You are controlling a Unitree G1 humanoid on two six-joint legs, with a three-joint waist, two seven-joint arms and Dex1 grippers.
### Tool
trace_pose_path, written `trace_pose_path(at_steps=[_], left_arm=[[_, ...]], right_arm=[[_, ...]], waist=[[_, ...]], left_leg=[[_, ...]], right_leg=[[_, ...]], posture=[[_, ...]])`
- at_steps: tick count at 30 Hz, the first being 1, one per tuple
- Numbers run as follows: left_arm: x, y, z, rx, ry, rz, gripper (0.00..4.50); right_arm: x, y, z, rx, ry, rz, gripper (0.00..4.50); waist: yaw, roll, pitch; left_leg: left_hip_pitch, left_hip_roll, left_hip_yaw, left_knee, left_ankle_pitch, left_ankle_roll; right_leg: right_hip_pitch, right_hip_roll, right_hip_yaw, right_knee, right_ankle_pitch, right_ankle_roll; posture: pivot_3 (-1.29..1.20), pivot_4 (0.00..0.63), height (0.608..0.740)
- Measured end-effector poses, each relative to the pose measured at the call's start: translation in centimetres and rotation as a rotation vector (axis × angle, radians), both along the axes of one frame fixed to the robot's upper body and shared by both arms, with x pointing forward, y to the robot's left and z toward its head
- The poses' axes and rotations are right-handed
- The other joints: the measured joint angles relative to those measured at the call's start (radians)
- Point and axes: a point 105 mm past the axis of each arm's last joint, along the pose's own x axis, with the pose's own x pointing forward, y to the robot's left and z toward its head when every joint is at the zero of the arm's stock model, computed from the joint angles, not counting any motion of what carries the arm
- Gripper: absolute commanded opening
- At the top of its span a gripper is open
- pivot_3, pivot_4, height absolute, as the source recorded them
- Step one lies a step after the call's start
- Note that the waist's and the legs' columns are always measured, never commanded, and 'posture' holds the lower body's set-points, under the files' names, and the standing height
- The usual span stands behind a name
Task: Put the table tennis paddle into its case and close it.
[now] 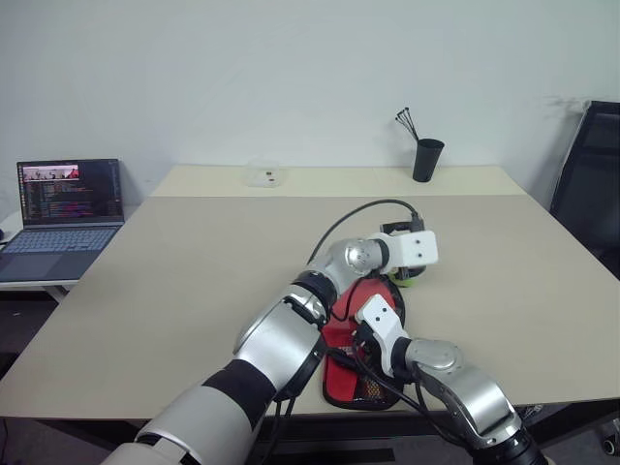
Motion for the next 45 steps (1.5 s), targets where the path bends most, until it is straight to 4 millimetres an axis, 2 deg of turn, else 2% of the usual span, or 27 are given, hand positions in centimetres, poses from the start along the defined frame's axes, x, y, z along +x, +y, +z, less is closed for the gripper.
trace_pose_path(at_steps=[6, 10, 13, 18, 21, 23, 27, 33, 44, 45], left_arm=[[1.8, 4.2, 2.0, -0.138, 0.052, 0.075, 4.46], [2.2, 7.5, 1.6, -0.289, 0.174, 0.092, 4.46], [2.0, 9.2, 1.0, -0.375, 0.25, 0.071, 4.46], [1.2, 11.7, -0.5, -0.452, 0.375, 0.033, 4.46], [0.5, 12.7, -2.6, -0.455, 0.45, 0.032, 4.46], [0.0, 12.9, -4.1, -0.437, 0.499, 0.031, 4.46], [-1.4, 12.2, -6.5, -0.356, 0.586, -0.011, 4.46], [-2.0, 11.0, -7.5, -0.287, 0.623, -0.036, 4.46], [-2.2, 9.2, -7.5, -0.253, 0.631, -0.064, 4.46], [-2.3, 9.0, -7.6, -0.242, 0.636, -0.064, 4.49]], right_arm=[[-0.6, -0.8, 0.8, 0.016, 0.018, 0.042, 4.5], [-1.9, -2.1, 1.6, -0.005, 0.05, 0.075, 4.5], [-2.3, -2.6, 2.7, 0.011, 0.064, 0.083, 4.5], [-0.8, -4.3, 6.9, 0.025, -0.049, 0.057, 4.5], [1.2, -6.6, 7.8, 0.003, -0.082, -0.025, 4.5], [2.5, -8.2, 7.7, -0.001, -0.079, -0.084, 4.5], [5.4, -9.8, 8.1, -0.008, -0.117, -0.158, 4.5], [8.8, -12.2, 7.1, -0.049, -0.154, -0.263, 4.5], [11.1, -11.4, 3.6, -0.057, -0.084, -0.276, 4.5], [11.3, -11.3, 3.4, -0.059, -0.081, -0.275, 4.32]], waist=[[0.0, 0.0, 0.0], [0.002, 0.0, 0.001], [0.004, -0.001, 0.002], [0.003, -0.001, 0.002], [0.004, -0.001, 0.002], [0.005, -0.001, 0.002], [0.005, -0.001, 0.002], [0.005, -0.001, 0.002], [0.001, 0.0, 0.002], [0.001, 0.0, 0.002]], left_leg=[[0.0, 0.001, -0.001, -0.001, 0.0, 0.0], [-0.004, 0.001, -0.001, 0.0, 0.0, 0.0], [-0.007, 0.001, -0.001, 0.0, 0.0, 0.0], [-0.006, 0.001, -0.001, 0.0, 0.0, 0.0], [-0.006, 0.001, -0.001, 0.0, 0.0, 0.0], [-0.006, 0.001, -0.001, 0.0, 0.0, 0.0], [-0.007, 0.0, -0.001, 0.0, 0.0, 0.0], [-0.006, 0.0, 0.0, 0.0, 0.0, 0.0], [-0.006, 0.0, 0.0, 0.0, 0.0, 0.0], [-0.006, 0.0, 0.001, 0.0, 0.0, 0.0]], right_leg=[[0.002, 0.0, 0.0, -0.002, 0.0, 0.0], [-0.001, -0.001, -0.001, -0.002, 0.0, 0.0], [-0.004, -0.001, -0.001, -0.001, 0.0, 0.0], [-0.004, -0.001, -0.001, -0.001, 0.0, 0.0], [-0.004, -0.001, 0.0, -0.001, 0.0, -0.001], [-0.004, -0.001, 0.0, -0.001, 0.001, -0.001], [-0.004, -0.001, 0.0, -0.001, 0.001, -0.001], [-0.004, -0.001, 0.001, -0.001, 0.003, -0.005], [-0.005, 0.0, 0.001, -0.001, 0.003, -0.005], [-0.005, 0.0, 0.001, -0.001, 0.003, -0.005]], posture=[[0.0, 0.15, 0.74], [0.0, 0.15, 0.74], [0.0, 0.15, 0.74], [0.0, 0.15, 0.74], [0.0, 0.15, 0.74], [0.0, 0.15, 0.74], [0.0, 0.15, 0.74], [0.0, 0.15, 0.74], [0.0, 0.15, 0.74], [0.0, 0.15, 0.74]])
